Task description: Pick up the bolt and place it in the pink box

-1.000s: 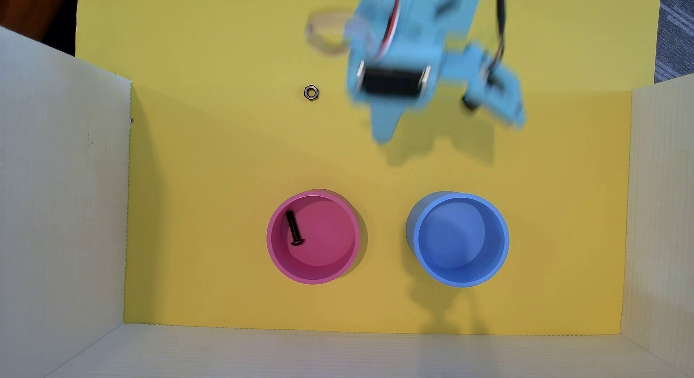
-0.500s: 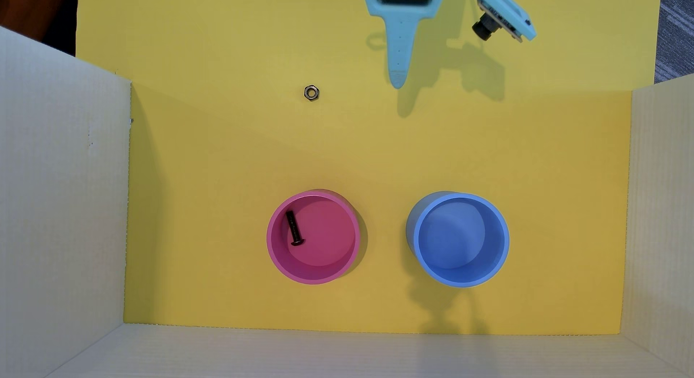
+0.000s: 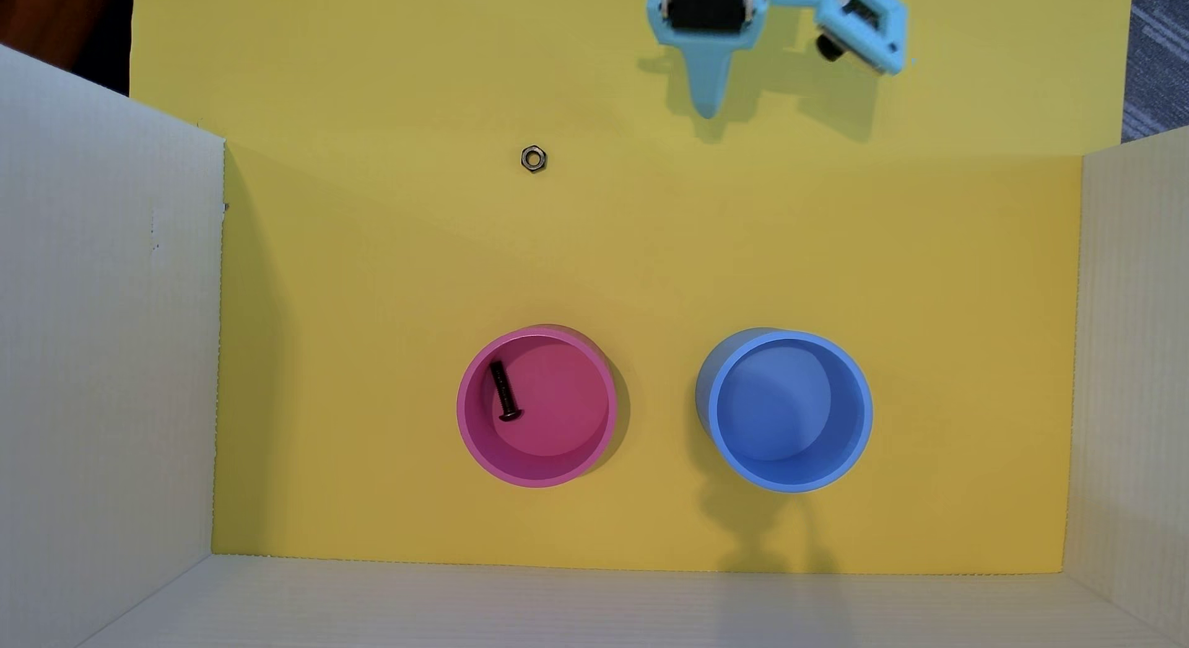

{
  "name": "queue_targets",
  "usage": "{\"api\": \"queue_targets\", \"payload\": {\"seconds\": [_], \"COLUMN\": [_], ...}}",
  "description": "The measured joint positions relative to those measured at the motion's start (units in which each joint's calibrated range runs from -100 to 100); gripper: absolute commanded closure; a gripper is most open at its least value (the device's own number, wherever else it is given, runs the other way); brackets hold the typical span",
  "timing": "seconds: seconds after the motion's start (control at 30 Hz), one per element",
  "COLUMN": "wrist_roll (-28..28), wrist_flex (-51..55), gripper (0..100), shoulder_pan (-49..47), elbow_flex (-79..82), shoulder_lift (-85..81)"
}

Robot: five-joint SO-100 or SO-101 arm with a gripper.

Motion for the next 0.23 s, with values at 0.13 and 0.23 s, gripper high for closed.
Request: {"api": "queue_targets", "payload": {"seconds": [0.13, 0.23], "wrist_roll": [-0.05, -0.05], "wrist_flex": [0.00, 0.00], "gripper": [99, 99], "shoulder_pan": [0.22, 0.22], "elbow_flex": [0.00, 0.00], "shoulder_lift": [-0.25, -0.25]}}
